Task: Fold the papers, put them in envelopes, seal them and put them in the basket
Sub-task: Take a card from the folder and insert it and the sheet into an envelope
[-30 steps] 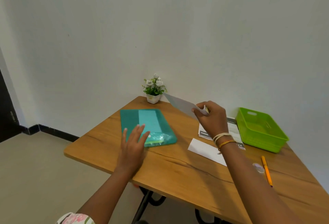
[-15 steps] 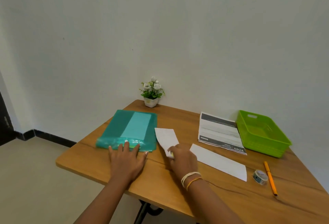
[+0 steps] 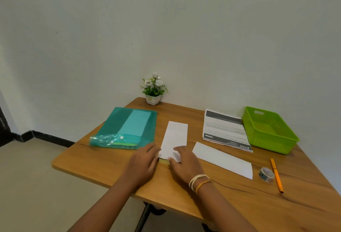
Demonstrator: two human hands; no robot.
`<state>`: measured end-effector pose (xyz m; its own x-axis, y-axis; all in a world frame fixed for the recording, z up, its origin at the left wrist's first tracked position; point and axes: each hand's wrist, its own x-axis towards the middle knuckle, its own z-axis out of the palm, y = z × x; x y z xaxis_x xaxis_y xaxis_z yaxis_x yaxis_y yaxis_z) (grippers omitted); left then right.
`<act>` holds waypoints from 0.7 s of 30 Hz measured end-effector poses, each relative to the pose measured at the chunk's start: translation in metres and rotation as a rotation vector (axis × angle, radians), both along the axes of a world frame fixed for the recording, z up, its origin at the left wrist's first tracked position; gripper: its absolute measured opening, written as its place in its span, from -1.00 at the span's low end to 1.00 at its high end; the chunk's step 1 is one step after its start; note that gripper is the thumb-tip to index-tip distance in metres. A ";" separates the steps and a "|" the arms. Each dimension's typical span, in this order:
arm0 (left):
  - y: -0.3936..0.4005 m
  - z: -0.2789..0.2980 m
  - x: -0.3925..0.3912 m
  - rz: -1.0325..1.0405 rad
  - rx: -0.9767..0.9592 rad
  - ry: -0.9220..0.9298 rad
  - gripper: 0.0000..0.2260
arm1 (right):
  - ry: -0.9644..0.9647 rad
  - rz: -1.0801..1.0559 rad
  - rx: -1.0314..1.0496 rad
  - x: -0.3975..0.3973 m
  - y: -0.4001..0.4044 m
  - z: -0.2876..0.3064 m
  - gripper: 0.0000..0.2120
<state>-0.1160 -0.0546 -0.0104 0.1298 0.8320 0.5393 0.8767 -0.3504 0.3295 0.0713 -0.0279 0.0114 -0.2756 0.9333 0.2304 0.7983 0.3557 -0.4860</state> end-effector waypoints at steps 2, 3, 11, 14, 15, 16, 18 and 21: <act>0.000 0.000 0.014 -0.052 -0.096 -0.057 -0.75 | -0.070 0.079 -0.041 0.012 -0.004 -0.002 -0.64; 0.002 0.000 0.020 -0.061 -0.133 -0.077 -0.74 | -0.076 0.099 -0.045 0.017 -0.006 -0.003 -0.66; 0.010 -0.003 0.032 -0.022 -0.261 -0.089 -0.71 | -0.024 -0.025 0.139 0.031 -0.006 -0.019 -0.60; 0.008 -0.002 0.031 -0.030 -0.198 -0.145 -0.75 | 0.045 -0.138 0.191 0.029 -0.008 -0.020 -0.56; 0.007 -0.001 0.031 -0.035 -0.182 -0.183 -0.76 | 0.047 -0.140 0.186 0.029 -0.008 -0.019 -0.55; 0.006 0.000 0.032 -0.039 -0.174 -0.215 -0.77 | 0.046 -0.129 0.176 0.029 -0.007 -0.019 -0.54; 0.005 0.001 0.031 -0.042 -0.174 -0.228 -0.77 | 0.128 -0.095 0.144 0.029 -0.005 -0.018 -0.52; 0.008 0.000 0.030 -0.042 -0.195 -0.178 -0.77 | 0.483 -0.141 0.010 0.025 -0.007 -0.015 -0.58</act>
